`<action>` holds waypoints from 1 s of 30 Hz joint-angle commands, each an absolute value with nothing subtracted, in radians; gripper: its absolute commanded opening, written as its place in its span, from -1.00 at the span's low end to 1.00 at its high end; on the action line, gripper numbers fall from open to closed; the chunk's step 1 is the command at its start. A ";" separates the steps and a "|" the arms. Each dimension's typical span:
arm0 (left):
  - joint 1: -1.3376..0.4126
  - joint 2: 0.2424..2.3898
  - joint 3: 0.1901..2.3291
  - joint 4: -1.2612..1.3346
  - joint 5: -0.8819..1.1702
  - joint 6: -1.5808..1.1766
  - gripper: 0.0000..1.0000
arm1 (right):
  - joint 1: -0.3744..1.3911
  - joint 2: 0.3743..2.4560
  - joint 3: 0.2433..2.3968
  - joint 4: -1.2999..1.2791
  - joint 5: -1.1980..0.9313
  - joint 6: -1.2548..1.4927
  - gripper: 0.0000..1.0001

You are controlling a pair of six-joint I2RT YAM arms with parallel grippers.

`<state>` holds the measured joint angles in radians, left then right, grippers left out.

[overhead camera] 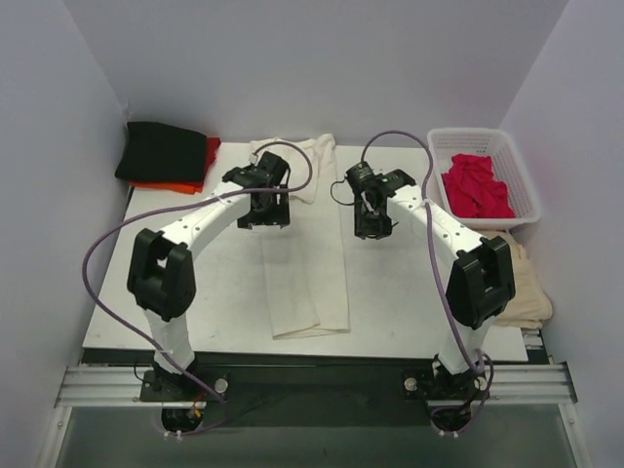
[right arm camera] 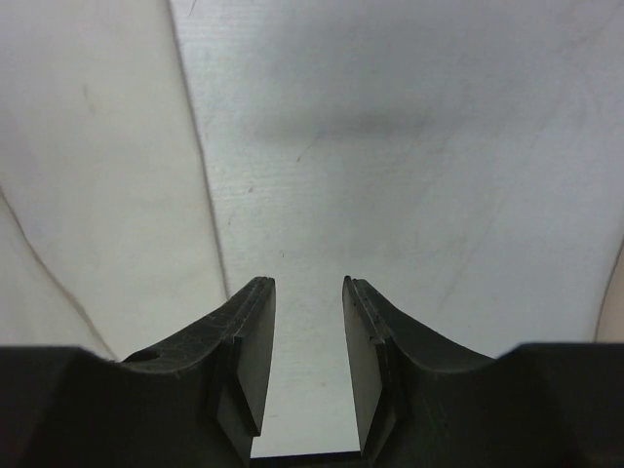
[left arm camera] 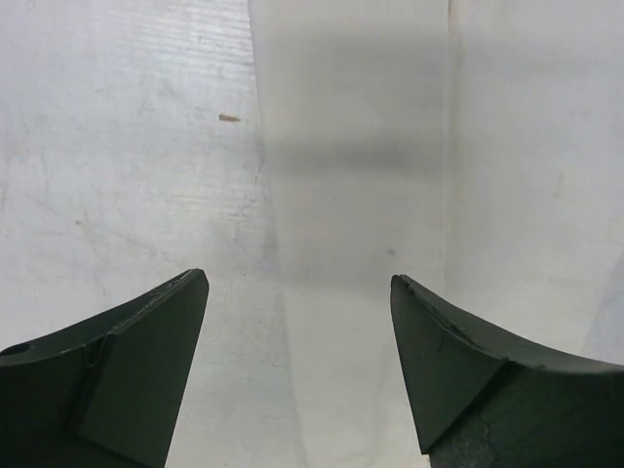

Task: Fold and stack the t-shirts
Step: Rotate the tshirt 90 degrees, then grab the bottom of the folded rectangular tshirt with both arms

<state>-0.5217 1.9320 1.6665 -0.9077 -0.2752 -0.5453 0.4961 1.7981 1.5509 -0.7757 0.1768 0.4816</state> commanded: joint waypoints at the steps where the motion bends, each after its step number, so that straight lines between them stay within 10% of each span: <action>1: -0.528 1.785 1.522 -0.871 -0.250 -0.569 0.75 | 0.537 1.733 1.458 -0.789 0.184 0.489 -0.31; 12: -0.635 1.347 0.884 -0.706 -0.173 -0.713 0.54 | 0.764 1.550 1.112 -0.614 0.111 0.495 -0.28; 30: -0.641 1.210 0.611 -0.491 0.331 -0.830 0.34 | 0.818 1.411 0.853 -0.381 -0.196 0.472 -0.28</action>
<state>-0.6426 1.2453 0.6327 -0.5838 0.2218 -0.7837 0.8070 1.4673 0.8783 -0.4152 -0.1394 0.4725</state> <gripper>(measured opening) 0.673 0.361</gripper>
